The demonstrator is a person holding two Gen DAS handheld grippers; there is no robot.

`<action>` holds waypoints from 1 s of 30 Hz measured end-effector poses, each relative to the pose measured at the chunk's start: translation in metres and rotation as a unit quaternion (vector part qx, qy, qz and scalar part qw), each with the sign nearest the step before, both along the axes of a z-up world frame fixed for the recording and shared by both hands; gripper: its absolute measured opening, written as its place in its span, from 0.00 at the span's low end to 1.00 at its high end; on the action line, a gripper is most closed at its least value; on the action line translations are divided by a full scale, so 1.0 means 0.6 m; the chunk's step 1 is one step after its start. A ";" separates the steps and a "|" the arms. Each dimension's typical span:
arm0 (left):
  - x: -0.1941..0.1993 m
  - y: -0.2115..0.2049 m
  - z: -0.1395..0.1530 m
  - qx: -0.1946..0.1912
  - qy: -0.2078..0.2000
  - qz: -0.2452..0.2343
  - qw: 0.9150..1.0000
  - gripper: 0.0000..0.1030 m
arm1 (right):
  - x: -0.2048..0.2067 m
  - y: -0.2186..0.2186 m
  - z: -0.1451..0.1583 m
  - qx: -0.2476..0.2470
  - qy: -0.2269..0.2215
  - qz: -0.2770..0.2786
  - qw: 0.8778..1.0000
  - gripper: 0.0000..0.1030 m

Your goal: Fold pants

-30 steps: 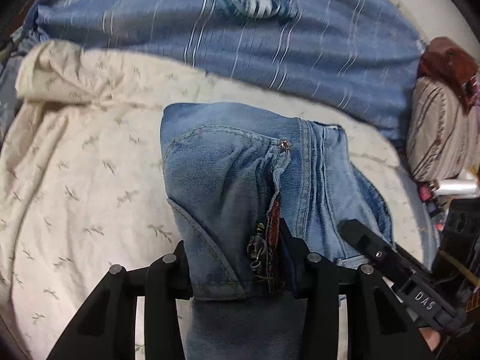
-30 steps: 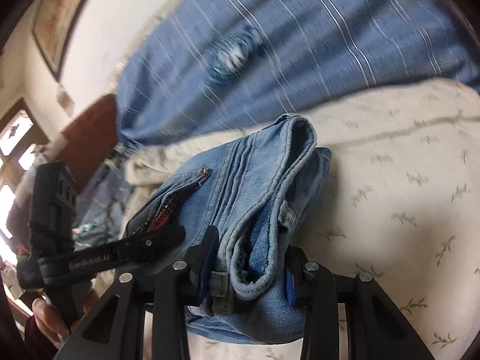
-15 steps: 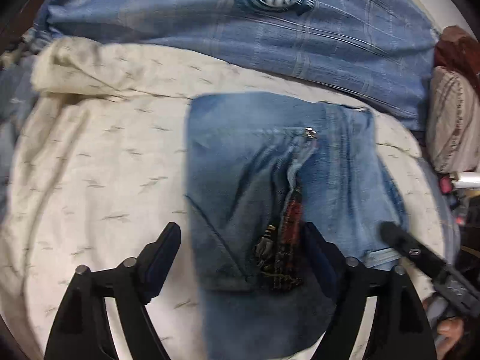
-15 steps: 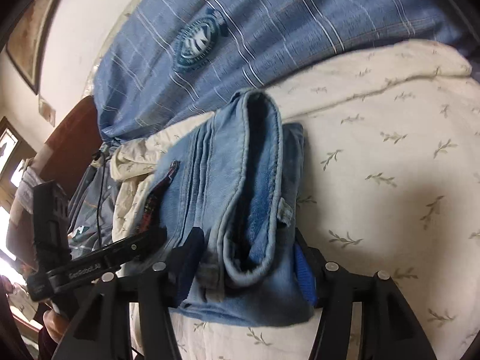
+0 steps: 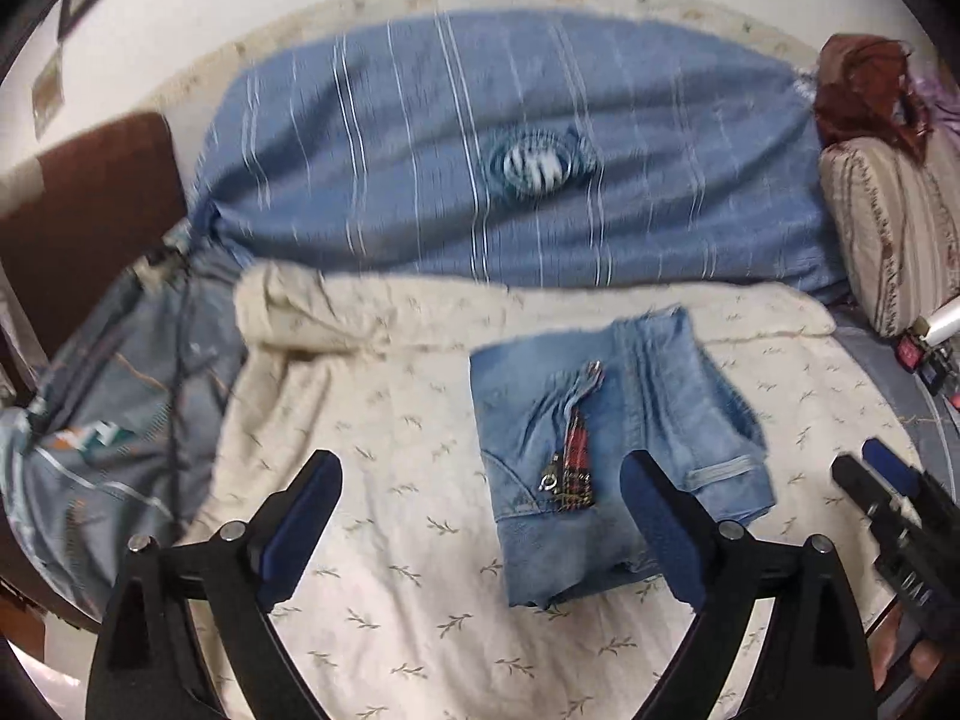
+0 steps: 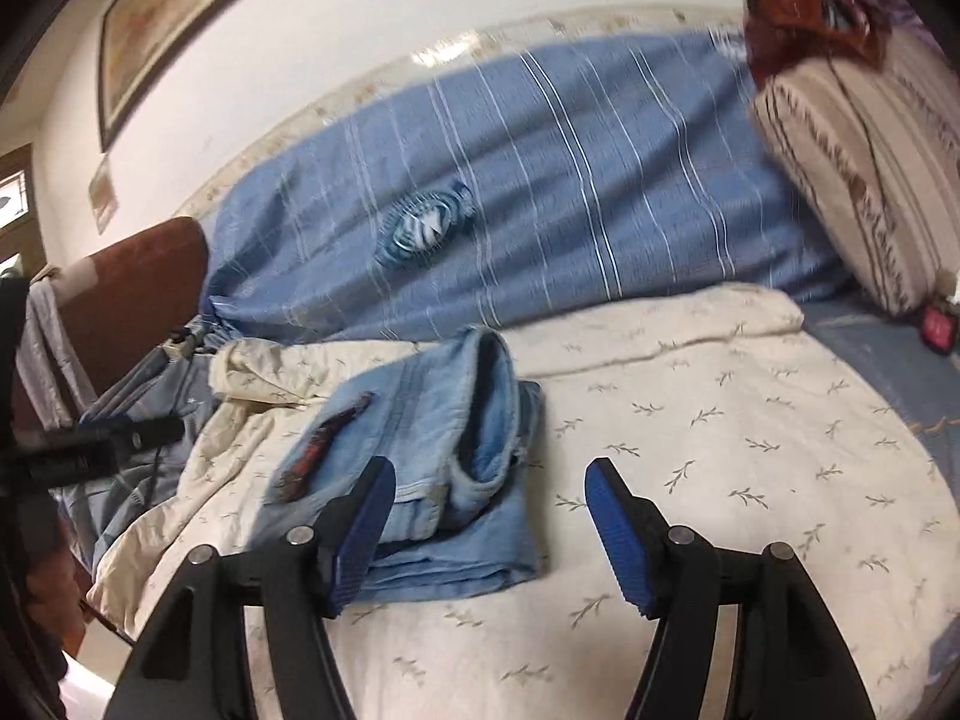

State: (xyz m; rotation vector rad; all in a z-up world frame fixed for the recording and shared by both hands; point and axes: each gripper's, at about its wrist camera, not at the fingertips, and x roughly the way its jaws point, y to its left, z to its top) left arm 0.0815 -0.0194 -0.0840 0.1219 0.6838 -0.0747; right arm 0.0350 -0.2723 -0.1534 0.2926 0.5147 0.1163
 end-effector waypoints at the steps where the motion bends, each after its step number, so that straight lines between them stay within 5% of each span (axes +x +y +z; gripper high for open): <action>1: -0.011 0.001 0.011 0.001 -0.012 -0.002 1.000 0.93 | -0.009 0.003 0.003 -0.004 -0.006 -0.002 1.000 0.68; 18: -0.120 0.026 0.117 -0.014 -0.109 -0.002 0.994 0.96 | -0.115 0.062 0.127 -0.035 -0.085 -0.011 0.996 0.72; 30: -0.158 0.050 0.152 0.011 -0.150 0.032 0.988 0.99 | -0.160 0.100 0.193 -0.048 -0.130 -0.005 0.990 0.75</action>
